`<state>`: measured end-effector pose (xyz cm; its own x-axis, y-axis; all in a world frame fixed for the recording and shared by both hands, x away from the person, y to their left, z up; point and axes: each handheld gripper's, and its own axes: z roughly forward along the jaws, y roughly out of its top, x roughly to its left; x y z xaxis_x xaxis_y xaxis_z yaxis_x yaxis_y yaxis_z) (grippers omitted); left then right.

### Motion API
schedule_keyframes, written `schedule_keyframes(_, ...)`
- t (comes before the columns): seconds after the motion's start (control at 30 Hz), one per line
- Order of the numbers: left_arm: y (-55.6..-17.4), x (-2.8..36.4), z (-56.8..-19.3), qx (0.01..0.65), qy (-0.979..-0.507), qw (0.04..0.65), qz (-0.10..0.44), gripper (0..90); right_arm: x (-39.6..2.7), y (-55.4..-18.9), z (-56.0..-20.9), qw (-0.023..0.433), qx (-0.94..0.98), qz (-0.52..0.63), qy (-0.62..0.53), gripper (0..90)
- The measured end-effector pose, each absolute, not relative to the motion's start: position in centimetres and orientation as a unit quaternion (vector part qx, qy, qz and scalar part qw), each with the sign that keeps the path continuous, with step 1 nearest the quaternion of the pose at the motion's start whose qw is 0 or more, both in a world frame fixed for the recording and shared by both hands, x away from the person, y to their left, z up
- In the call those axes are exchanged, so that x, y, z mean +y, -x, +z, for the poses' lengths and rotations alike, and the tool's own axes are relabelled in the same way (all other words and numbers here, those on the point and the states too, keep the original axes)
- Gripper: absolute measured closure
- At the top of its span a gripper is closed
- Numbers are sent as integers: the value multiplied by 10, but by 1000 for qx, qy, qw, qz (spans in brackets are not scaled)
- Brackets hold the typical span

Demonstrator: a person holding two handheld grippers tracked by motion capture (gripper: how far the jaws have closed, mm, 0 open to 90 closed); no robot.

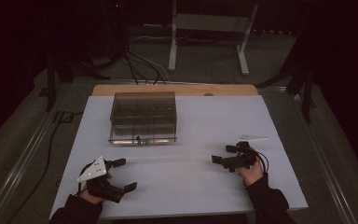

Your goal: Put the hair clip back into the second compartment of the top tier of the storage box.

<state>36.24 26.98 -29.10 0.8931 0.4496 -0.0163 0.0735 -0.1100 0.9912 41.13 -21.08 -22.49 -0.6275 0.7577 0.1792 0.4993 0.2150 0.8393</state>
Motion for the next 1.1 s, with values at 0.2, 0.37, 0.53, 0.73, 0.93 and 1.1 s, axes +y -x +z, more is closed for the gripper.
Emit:
schedule_keyframes(0.2, -362, 270, -291, 180, -729, 644, 146, 5, -222, -399, -226, 145, 759, 481, -414, 0)
schedule_keyframes(0.37, -363, 270, -291, 180, -730, 643, 145, 5, -235, -389, -226, 154, 752, 484, -421, 0)
schedule_keyframes(0.53, -363, 270, -291, 180, -729, 644, 145, 5, -246, -383, -228, 158, 744, 485, -432, 0)
schedule_keyframes(0.73, -362, 270, -291, 179, -729, 644, 145, 5, -258, -376, -231, 162, 737, 484, -443, 0)
schedule_keyframes(0.93, -363, 270, -291, 179, -730, 644, 145, 5, -269, -367, -233, 174, 728, 484, -452, 0)
schedule_keyframes(1.1, -363, 270, -291, 178, -731, 643, 146, 5, -274, -362, -237, 179, 727, 479, -458, 0)
